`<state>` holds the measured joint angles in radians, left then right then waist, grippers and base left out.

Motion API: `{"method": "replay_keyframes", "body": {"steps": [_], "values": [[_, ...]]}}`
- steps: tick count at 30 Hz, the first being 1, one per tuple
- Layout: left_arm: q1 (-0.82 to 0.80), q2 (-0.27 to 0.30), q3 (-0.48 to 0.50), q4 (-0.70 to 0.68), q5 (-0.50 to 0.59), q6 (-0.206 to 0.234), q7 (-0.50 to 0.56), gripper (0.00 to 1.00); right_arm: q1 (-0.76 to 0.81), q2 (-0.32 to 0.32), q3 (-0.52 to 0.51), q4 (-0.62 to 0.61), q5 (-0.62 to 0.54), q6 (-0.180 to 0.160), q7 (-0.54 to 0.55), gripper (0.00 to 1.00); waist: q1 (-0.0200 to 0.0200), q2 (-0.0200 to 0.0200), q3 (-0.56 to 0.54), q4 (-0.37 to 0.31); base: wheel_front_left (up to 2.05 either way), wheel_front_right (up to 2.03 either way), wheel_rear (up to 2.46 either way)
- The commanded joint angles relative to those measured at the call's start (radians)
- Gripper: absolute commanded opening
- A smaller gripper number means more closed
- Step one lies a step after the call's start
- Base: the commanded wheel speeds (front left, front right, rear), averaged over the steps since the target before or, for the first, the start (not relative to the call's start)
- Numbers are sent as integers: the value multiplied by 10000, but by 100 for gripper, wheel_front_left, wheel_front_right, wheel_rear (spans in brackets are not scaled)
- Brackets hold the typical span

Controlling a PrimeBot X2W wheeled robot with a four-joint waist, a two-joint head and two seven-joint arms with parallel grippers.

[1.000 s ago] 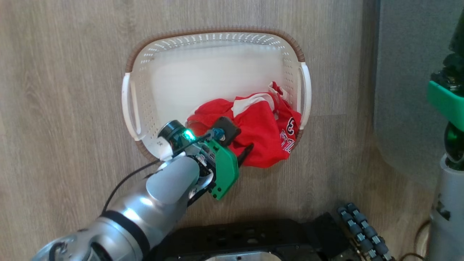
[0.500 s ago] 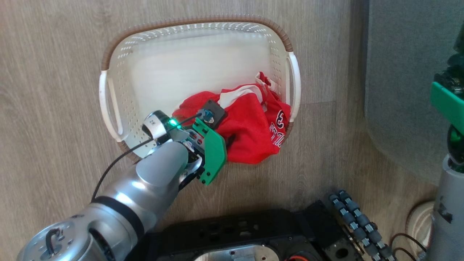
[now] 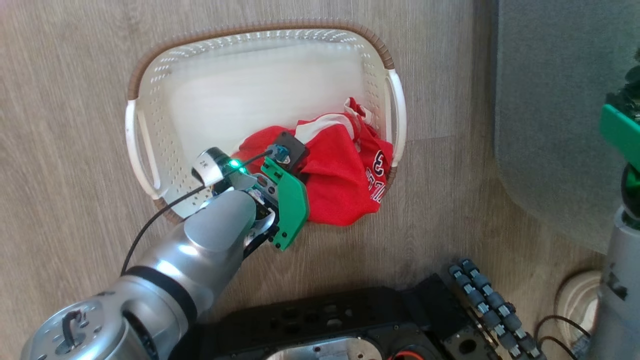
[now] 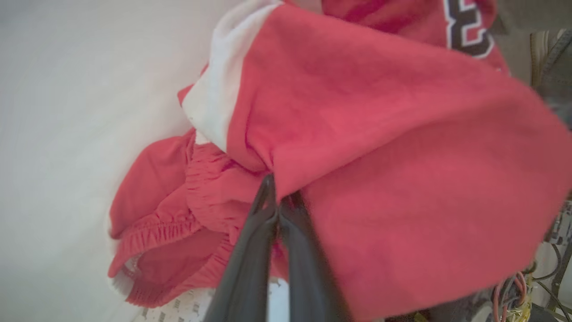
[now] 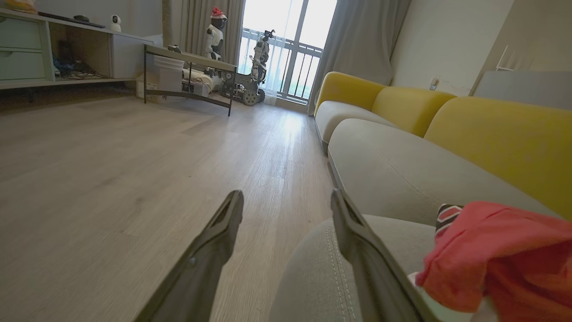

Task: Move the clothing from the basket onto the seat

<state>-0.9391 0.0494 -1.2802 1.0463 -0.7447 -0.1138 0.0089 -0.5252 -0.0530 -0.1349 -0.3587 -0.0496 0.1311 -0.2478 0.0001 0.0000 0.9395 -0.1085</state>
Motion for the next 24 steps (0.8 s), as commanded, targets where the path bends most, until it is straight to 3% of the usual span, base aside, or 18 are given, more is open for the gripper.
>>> {"method": "replay_keyframes", "body": {"steps": [1, 9, 16, 24], "values": [[62, 9, 57, -56, -63, 35, -181, 0, 227, 28, 83, -252, 91, -4, -51, 100, -1, 0, -142, 24, 0, 0, 0], [-86, 9, 73, 93, -359, 287, -1408, 0, 277, 28, 315, 739, 209, -4, -121, 100, -1, 0, -1305, 241, 0, 0, 0], [112, 9, 181, -103, -745, 399, -2364, 0, 621, 28, 686, 2009, 413, -4, -136, 100, -1, 0, -2981, 572, 0, 0, 0], [445, 9, 1128, -1037, -1219, 761, -2696, 0, 1343, 28, 1039, 3299, 574, -4, -138, 100, -1, 0, -5024, 874, 0, 0, 0]]}}
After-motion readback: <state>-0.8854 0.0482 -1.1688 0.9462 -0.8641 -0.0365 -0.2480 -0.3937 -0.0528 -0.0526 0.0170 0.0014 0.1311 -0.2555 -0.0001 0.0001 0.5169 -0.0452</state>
